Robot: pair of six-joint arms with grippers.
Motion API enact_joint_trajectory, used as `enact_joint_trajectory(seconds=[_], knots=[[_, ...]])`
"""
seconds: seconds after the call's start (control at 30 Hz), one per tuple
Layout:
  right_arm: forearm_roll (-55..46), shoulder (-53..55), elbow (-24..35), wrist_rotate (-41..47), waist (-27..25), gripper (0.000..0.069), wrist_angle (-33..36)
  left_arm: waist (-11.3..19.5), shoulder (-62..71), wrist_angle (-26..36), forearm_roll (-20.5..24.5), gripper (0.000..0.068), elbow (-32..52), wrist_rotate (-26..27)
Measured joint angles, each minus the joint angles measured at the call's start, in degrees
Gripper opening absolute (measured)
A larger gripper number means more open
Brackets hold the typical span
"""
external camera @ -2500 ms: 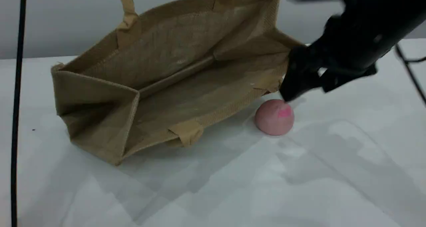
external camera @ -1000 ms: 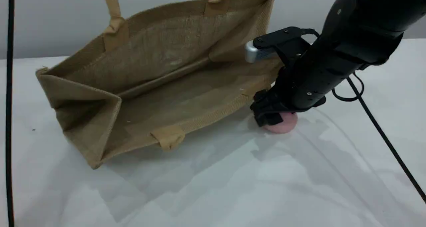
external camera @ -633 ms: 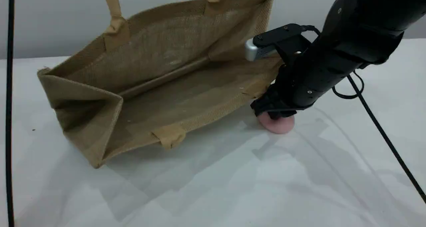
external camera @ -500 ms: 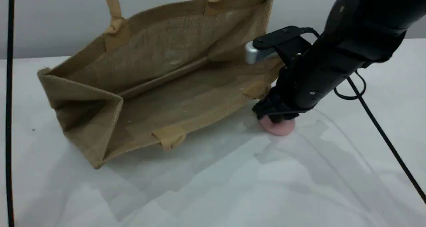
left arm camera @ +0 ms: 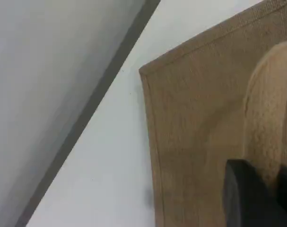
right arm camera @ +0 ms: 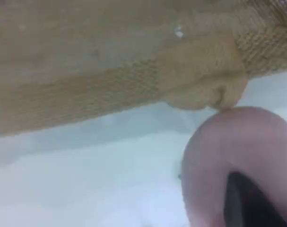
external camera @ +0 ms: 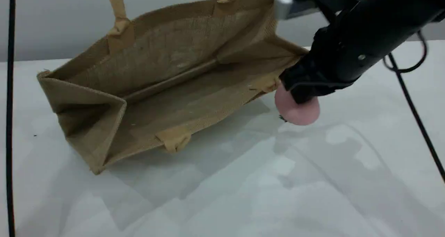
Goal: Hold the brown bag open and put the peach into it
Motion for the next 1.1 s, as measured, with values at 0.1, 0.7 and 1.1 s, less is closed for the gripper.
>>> enact_joint_trajectory(seconds=[0.1,0.7,1.1], knots=[[0.91,-4.10,2.16,1.64,0.04,0.0021,1.37,0.00,0.00,0.00,-0.07,0.0086,0.00,0.05],[12.64,-9.46,2.91,-11.57,12.63,0.0021,-4.01,-0.82,0.00,0.03,-8.05,0.0086,0.00,0.35],[12.32,-1.11,-3.61,-11.46,14.39,0.0027,-14.29,-2.48,0.00,0.01,-7.75,0.0086,0.00,1.08]])
